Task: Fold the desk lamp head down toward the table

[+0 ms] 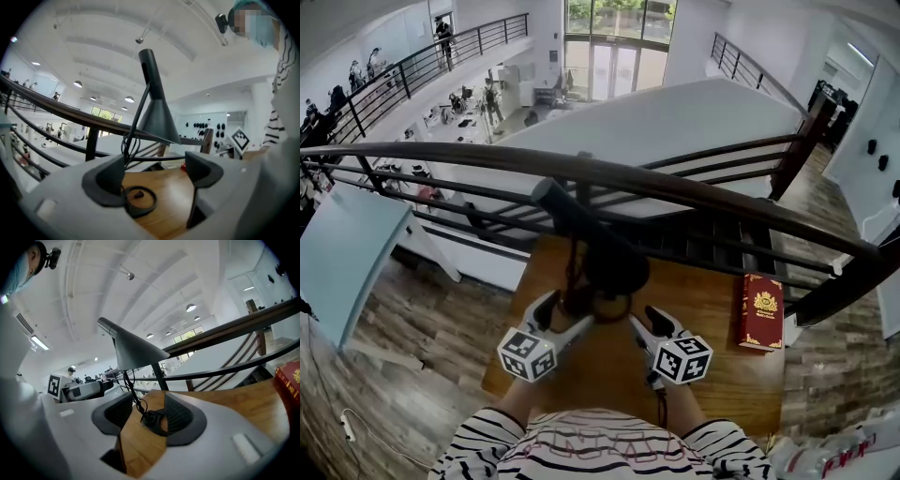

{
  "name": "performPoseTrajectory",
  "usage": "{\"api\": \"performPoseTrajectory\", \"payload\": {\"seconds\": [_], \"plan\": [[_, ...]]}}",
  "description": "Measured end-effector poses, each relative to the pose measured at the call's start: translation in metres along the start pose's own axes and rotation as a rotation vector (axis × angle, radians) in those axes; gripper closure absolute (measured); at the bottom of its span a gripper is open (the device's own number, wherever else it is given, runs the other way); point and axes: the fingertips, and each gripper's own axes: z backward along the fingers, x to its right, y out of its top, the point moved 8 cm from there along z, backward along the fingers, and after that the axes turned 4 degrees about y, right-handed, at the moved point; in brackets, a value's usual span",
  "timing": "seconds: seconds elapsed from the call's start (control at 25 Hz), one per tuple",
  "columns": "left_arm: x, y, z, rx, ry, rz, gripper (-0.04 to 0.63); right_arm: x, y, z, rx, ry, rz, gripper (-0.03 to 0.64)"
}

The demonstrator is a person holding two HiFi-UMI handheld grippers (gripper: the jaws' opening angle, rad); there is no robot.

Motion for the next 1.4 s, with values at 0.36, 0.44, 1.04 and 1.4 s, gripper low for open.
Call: {"api": "performPoseTrajectory", "payload": {"seconds": [0.36, 0.44, 1.04, 1.4], "plan": [[0.025, -0.021, 0.032, -0.009, 0.077, 0.015, 0.38, -0.012, -0.017, 0.026, -0.008, 0.044, 0.019, 0.525], [0.031, -0.024, 0.041, 0.003, 0.104, 0.016, 0.418, -0.016, -0.019, 0.033, -0.005, 0.055, 0.028, 0.553], [0.09, -0.055, 0.078, 0.038, 0.23, 0.028, 0.592, -0.02, -0.035, 0.088, -0.026, 0.141, 0.089, 0.616], [0.131, -0.068, 0.094, 0.025, 0.249, 0.022, 0.594, -0.023, -0.051, 0.121, -0.046, 0.172, 0.108, 0.617]]}}
